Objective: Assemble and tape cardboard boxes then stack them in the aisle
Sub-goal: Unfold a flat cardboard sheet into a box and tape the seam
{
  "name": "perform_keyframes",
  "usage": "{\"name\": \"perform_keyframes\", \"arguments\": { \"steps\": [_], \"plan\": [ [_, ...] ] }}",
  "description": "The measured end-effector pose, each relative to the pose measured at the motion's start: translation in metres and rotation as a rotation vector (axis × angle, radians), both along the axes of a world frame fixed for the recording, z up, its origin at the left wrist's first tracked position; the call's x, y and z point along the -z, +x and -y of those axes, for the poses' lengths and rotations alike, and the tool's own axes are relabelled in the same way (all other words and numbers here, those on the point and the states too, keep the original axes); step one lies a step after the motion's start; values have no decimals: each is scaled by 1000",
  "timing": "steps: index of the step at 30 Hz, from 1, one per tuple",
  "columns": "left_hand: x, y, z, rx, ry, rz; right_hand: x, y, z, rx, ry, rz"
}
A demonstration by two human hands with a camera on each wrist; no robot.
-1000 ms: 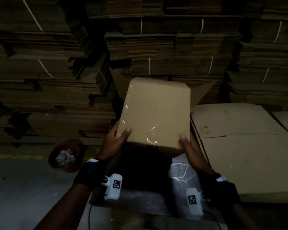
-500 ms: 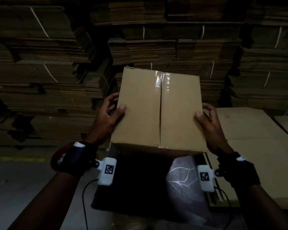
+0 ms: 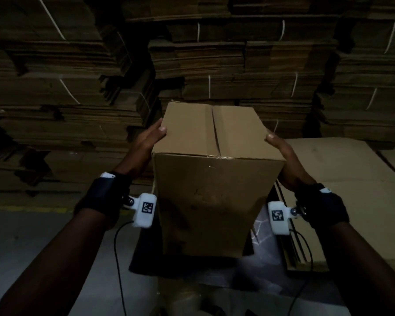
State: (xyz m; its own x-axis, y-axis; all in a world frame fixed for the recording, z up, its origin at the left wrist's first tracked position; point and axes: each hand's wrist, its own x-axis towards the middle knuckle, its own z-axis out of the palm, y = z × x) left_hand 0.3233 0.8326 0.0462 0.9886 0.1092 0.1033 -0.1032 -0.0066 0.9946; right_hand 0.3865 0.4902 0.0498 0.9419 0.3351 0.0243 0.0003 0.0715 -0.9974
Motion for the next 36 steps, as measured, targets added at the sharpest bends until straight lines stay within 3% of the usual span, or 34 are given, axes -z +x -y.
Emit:
{"name": "perform_keyframes", "arguments": {
  "steps": [11, 16, 20, 22, 25, 31, 36],
  "plan": [
    [45, 16, 7, -7, 94, -72, 33, 18, -5, 116, -47, -107],
    [89, 11, 8, -68, 148, -215, 80, 18, -4, 56, -179, -143],
    [104, 6, 5, -45, 275, -215, 104, 9, -6, 49, -224, -172],
    [104, 8, 0, -83, 460, -187, 101, 10, -7, 64, -267, -154],
    [96, 4, 5, -158, 969, 49, 94, 14, -12, 66, -281, -156],
    [97, -27, 61, 75, 1268, 505, 104, 13, -25, 200, -297, -129],
    [127, -37, 83, -35, 1486, 438, 108, 13, -28, 217, -297, -158]
  ]
}}
